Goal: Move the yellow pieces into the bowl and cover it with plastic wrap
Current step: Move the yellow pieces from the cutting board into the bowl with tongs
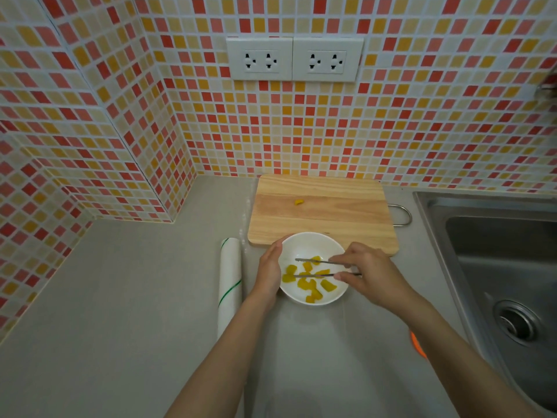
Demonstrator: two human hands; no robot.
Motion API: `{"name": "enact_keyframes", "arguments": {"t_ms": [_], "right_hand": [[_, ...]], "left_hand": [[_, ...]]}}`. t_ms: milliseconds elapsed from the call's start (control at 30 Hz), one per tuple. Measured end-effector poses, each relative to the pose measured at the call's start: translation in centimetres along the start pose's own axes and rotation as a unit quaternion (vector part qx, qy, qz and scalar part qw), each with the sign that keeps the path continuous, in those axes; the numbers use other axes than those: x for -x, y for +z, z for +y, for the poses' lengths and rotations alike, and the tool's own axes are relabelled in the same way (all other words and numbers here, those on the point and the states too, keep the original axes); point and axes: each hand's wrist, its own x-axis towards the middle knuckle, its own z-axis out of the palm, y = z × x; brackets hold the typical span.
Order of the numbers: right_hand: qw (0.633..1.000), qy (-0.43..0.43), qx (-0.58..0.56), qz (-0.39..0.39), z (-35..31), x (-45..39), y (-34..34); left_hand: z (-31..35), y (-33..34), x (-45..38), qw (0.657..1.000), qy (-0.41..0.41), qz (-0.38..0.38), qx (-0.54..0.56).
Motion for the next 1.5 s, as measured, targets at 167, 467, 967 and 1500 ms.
{"name": "enact_keyframes", "arguments": {"t_ms": [167,467,967,1500], "right_hand": [[0.997,0.002,-0.045,0.068,1.1,-2.2,-0.9],[0.98,0.109,-0.067,0.152,3.4,-10.3,0.1],[0.984,0.127,-0.029,0.123,3.6,-13.5,3.0],[0.995,-0.008,0.021,0.101,1.1,-1.6,-0.6]], "left_hand": [[0.1,0.0,0.0,1.0,-0.015,0.003,-0.003],[0.2,0.0,0.2,1.0,-0.01,0.004,-0.008],[-0.3,-0.5,-0.4,0.999,0.005,-0.007,-0.038],[0.2,0.0,0.2,1.0,0.002,-0.004,-0.026]]}}
